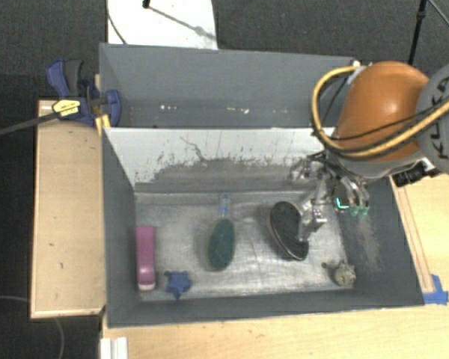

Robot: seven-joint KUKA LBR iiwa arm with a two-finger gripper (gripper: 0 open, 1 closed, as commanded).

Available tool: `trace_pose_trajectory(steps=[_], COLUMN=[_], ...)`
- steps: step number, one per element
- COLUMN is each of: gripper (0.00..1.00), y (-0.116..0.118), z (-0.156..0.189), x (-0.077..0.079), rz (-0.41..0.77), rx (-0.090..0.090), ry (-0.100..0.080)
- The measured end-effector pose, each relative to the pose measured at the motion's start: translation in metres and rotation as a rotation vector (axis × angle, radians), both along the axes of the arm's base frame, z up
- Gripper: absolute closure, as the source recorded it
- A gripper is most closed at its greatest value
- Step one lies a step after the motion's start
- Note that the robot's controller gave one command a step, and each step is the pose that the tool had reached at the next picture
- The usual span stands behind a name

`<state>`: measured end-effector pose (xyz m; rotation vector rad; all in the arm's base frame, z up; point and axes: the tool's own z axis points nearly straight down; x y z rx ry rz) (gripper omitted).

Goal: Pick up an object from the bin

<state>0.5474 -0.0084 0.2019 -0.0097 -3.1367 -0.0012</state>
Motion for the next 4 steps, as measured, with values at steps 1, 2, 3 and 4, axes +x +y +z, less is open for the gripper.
trace_pose_trajectory(steps=[1,2,3,4], gripper=[0.00,0.00,0.00,0.00], y=[-0.016,-0.002,-0.010,-0.011], z=[-0.118,-0.100,-0.101,-0.129], x=[0.008,-0.008,-0.020,-0.023], rz=[-0.176,-0.196,-0.349,-0.549], rx=[0.001,0.000,-0.001,0.001], ry=[-0.012,-0.005,-0.001,-0.010])
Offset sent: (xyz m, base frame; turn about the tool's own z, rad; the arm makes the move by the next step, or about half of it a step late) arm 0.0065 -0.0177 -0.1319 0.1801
